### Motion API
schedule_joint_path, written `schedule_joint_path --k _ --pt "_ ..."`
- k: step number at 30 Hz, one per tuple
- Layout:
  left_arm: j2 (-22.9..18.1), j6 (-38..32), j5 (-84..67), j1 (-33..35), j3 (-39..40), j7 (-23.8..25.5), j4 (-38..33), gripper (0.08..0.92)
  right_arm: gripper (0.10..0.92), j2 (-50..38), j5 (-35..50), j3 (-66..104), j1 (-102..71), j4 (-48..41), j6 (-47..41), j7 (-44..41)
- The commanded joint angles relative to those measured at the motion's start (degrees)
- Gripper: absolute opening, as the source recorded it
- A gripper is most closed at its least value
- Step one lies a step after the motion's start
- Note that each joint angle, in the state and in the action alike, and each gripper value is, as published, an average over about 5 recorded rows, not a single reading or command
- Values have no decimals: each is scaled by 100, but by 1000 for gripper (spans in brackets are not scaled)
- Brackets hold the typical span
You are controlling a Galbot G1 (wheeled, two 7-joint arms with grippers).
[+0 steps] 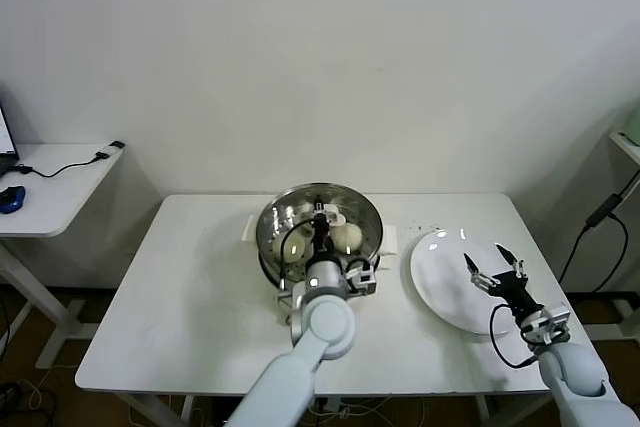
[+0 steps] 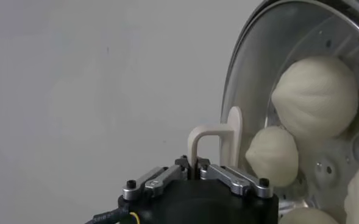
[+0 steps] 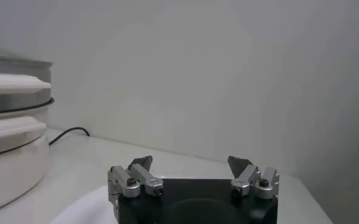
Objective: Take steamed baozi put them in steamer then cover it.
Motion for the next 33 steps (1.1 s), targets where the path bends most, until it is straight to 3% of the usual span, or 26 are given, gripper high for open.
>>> schedule_joint_path --k 1,7,21,26,33 --pt "30 281 -37 48 -4 16 -96 150 823 6 -18 7 6 -14 -2 -11" --pt "235 281 -103 151 -52 146 -534 266 823 -20 -15 37 6 -17 -22 -13" --pt "863 275 -1105 875 33 -23 -2129 673 823 -24 -20 32 87 -99 -48 -4" --pt "1149 137 -1497 1240 -84 -411 -2581 798 823 -30 -99 19 95 -55 -121 47" --pt "1744 -667 -2933 1906 -1050 -1419 -3133 822 823 -25 -439 -7 25 242 -461 338"
